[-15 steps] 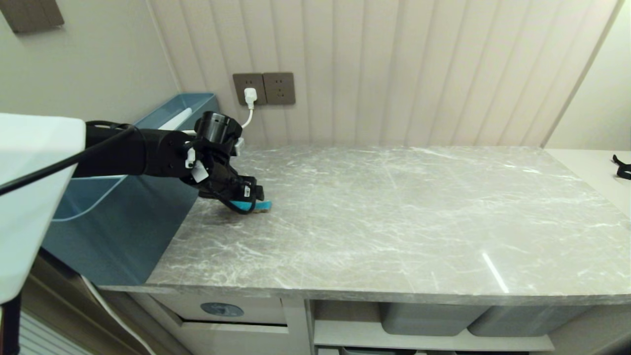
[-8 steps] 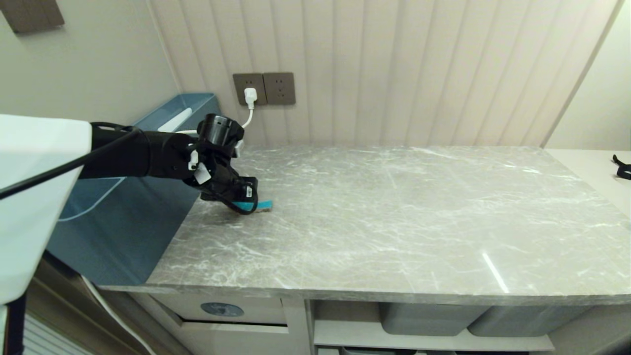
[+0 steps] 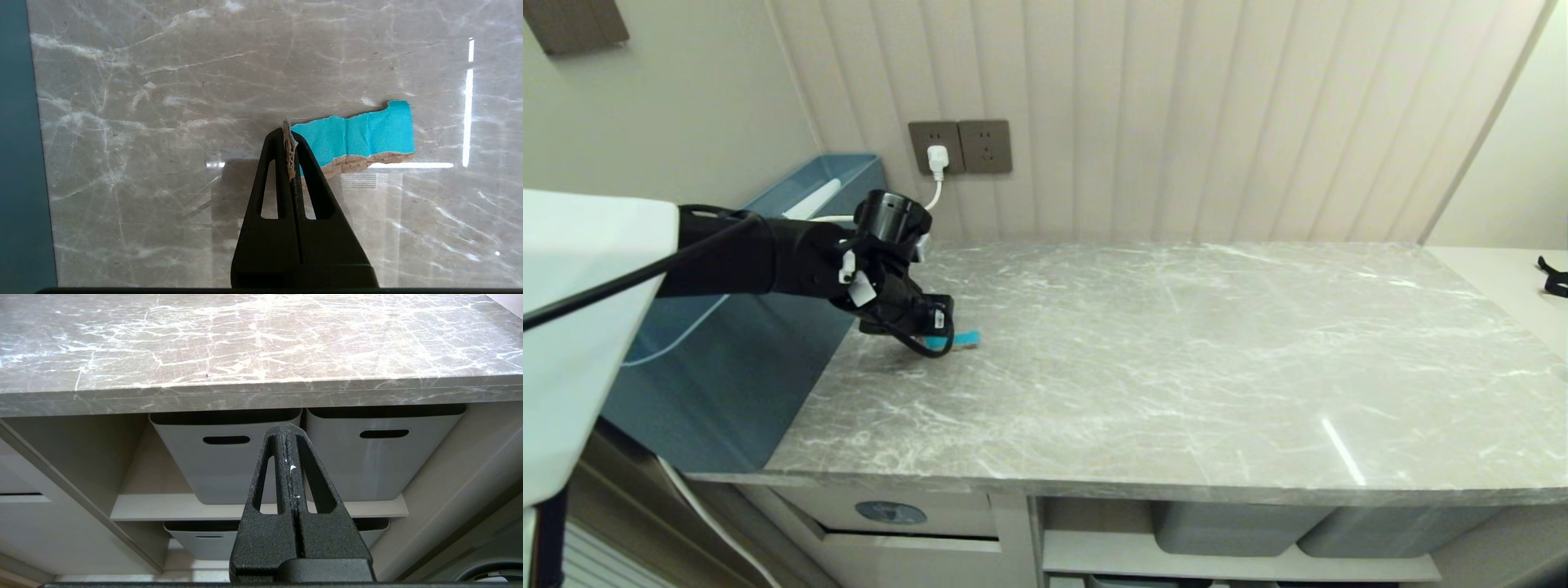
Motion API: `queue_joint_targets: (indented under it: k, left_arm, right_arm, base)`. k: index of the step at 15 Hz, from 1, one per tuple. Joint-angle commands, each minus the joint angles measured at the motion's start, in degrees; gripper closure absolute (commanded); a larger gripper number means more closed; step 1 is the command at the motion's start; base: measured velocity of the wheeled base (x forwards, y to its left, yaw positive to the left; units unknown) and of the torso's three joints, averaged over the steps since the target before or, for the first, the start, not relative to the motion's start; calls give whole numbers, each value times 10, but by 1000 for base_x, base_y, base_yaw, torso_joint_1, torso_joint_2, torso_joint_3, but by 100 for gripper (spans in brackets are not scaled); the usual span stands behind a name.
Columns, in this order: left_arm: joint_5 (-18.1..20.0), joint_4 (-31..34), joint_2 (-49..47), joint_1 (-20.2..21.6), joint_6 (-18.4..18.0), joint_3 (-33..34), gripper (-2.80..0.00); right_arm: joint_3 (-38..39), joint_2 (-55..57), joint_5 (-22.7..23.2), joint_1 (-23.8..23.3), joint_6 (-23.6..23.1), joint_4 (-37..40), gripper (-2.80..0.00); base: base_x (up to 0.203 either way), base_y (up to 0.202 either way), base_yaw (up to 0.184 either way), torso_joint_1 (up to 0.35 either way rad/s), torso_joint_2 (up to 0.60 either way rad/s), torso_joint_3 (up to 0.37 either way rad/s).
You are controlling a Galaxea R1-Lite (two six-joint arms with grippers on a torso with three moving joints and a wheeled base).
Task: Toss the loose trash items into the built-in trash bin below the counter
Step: Pick up the garbage, then put the garbage in the trash can
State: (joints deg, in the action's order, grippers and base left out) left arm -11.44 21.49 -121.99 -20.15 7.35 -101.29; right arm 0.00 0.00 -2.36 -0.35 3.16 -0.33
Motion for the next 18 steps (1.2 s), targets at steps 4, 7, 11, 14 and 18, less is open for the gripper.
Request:
queue_joint_targets:
  k: [4,7,11,14,18]
  left_arm:
    - [10,-23,36,-34,53,-1,0]
    - [35,-72,83,-47,26,1,0]
    - [38,-106,197,-69,-4,16,0]
    - [53,-120,356,-69,-30,106,0]
    - [139,-146,622,44,-65,326,0]
  right_arm:
    - [1,0,0,0,0,0,0]
    - [1,0,0,0,0,0,0]
    - [1,0,0,0,0,0,0]
    - [1,0,0,0,0,0,0]
    - [1,0,0,0,0,0,0]
  base:
    - [0,0,0,0,0,0]
    - [0,0,0,0,0,0]
    - [0,0,0,0,0,0]
    - [0,0,0,0,0,0]
    - [0,0,0,0,0,0]
